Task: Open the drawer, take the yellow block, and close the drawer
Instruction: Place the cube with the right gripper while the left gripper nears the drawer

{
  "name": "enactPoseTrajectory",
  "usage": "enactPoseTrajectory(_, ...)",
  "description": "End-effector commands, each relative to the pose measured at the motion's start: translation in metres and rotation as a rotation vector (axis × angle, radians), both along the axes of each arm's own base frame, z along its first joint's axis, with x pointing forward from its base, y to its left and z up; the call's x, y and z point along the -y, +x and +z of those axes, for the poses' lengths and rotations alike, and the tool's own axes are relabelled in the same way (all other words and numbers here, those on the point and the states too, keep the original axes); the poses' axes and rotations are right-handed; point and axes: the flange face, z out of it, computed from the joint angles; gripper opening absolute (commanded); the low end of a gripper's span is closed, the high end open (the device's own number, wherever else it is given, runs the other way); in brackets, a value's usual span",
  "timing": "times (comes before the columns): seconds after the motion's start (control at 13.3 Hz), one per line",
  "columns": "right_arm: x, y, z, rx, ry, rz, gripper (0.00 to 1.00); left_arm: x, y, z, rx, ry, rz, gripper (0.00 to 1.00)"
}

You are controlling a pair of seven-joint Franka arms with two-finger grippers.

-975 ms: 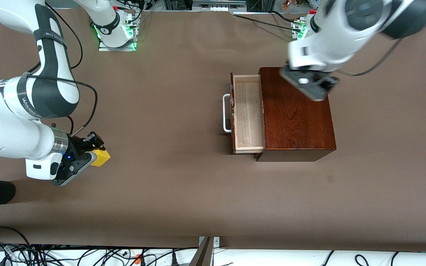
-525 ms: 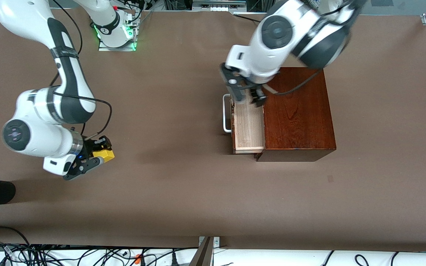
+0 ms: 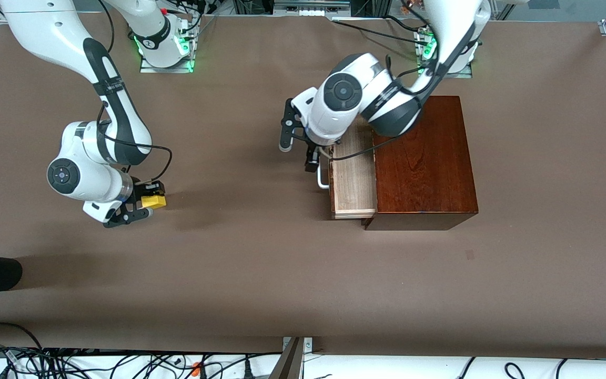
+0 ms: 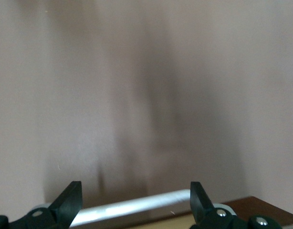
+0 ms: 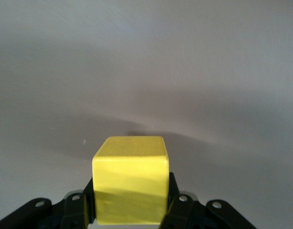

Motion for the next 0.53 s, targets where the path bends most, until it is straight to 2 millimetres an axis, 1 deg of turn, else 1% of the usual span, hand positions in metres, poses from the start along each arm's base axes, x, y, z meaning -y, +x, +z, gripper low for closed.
enactPoseTrajectory(0.0, 0.003, -0.018, -0.005, 0.008, -0.028, -0.081, 0.00, 0.013, 0.001, -0.015, 0.041, -0.003, -0.062, 1.00)
enactPoseTrajectory(0.07, 0.005, -0.019, -0.009, 0.014, -0.029, -0.084, 0.15, 0.014, 0.001, -0.019, 0.038, -0.002, -0.062, 1.00)
enactPoseTrajectory(0.15, 0.005, -0.018, -0.011, 0.013, -0.031, -0.084, 0.60, 0.014, -0.001, -0.023, 0.037, 0.000, -0.064, 1.00)
enactPoseTrajectory(0.22, 0.005, -0.018, -0.009, 0.017, -0.030, -0.083, 1.00, 0.015, -0.003, -0.032, 0.026, 0.007, -0.065, 1.00)
enactPoseTrajectory(0.38, 0.004, -0.014, 0.007, 0.043, -0.024, -0.077, 1.00, 0.010, -0.001, -0.040, 0.040, 0.037, -0.084, 1.00)
enactPoseTrajectory(0.45, 0.003, -0.011, 0.021, 0.064, -0.019, -0.076, 1.00, 0.007, 0.001, -0.042, 0.042, 0.049, -0.087, 1.00)
